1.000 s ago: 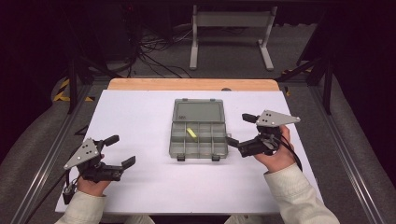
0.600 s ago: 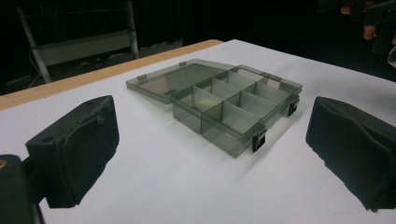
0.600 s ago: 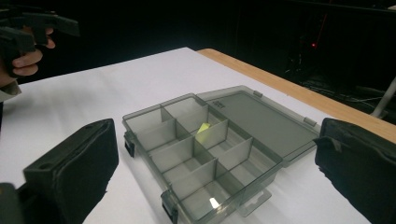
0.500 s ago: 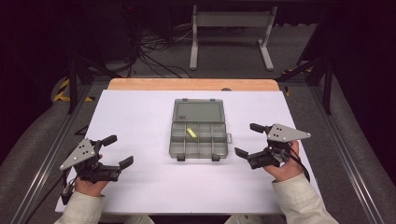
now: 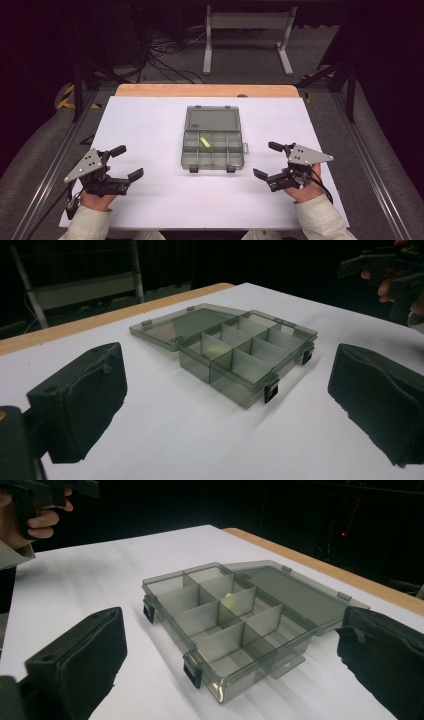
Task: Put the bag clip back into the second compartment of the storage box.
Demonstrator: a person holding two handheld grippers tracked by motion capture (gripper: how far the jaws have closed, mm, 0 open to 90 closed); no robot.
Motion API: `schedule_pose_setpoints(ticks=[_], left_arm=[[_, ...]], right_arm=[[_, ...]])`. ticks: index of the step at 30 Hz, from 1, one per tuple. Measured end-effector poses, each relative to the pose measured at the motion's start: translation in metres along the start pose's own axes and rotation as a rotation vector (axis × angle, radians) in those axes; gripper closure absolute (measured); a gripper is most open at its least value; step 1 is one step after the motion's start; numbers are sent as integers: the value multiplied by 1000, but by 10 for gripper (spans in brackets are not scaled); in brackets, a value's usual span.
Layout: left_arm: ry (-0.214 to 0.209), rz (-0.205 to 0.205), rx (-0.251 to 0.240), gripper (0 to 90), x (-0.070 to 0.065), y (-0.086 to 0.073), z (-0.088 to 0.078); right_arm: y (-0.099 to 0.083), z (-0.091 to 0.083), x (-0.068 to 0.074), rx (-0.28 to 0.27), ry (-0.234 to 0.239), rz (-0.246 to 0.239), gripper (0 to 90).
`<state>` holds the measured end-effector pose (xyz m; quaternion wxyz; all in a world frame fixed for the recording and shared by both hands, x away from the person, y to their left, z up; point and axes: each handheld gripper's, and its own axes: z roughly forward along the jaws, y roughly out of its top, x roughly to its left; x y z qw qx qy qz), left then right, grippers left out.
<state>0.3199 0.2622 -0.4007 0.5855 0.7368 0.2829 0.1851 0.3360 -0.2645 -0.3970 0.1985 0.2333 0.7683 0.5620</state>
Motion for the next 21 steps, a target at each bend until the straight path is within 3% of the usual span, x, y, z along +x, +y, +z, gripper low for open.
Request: schedule_pose_setpoints(ticks=[10, 15, 21], left_arm=[[4, -7, 13, 30, -1, -8, -1], [-1, -18, 8, 30, 0, -10, -1], [-12, -23, 2, 30, 0, -11, 0]], right_arm=[[-24, 2, 3, -3, 19, 39, 3], [-40, 5, 9, 21, 31, 46, 3], [-45, 5, 9, 14, 15, 48, 3]])
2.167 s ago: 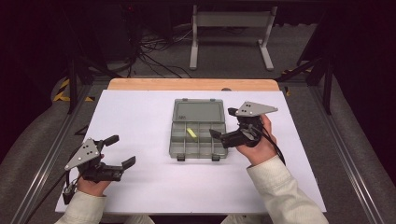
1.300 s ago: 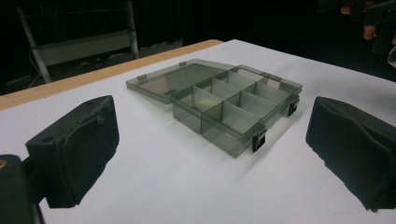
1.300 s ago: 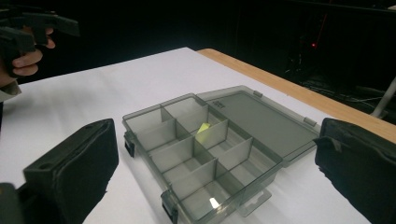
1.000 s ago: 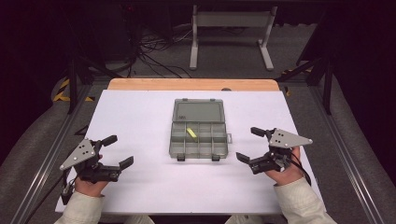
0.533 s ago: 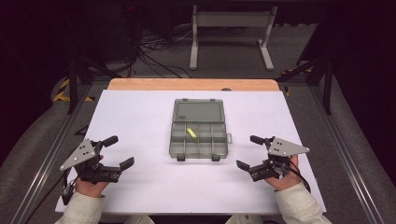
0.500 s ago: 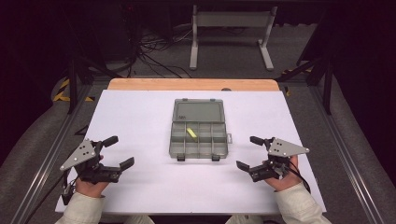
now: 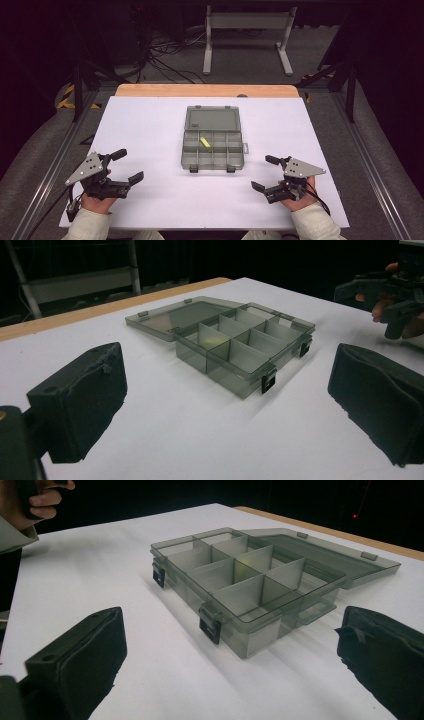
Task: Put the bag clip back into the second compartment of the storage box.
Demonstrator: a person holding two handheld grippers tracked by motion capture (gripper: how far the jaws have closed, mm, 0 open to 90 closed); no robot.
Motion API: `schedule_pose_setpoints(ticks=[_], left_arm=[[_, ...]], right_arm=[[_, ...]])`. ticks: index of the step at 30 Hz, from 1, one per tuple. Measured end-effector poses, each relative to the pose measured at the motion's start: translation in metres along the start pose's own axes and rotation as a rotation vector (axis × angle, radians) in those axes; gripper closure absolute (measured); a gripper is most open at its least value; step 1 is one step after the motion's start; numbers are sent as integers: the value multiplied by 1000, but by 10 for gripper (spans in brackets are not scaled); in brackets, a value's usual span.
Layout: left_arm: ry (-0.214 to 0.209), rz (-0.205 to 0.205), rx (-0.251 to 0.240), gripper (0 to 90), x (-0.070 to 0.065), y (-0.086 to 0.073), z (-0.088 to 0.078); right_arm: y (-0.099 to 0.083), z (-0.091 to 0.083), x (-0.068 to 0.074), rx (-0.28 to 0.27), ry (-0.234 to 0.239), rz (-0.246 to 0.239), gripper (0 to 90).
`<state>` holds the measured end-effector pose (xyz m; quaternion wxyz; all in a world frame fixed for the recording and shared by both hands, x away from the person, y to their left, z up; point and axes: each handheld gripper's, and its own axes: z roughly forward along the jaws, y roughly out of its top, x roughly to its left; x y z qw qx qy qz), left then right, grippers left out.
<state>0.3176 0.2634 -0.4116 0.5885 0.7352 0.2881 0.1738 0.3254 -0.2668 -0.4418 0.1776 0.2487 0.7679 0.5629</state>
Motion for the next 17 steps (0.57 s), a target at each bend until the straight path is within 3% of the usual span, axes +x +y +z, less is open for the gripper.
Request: schedule_pose_setpoints(ticks=[7, 17], left_arm=[[0, -19, 5, 30, 2, -3, 2], [10, -8, 7, 30, 2, -4, 3]], right_arm=[[-3, 1, -4, -4, -2, 17, 3], [-2, -1, -8, -20, -12, 34, 3]])
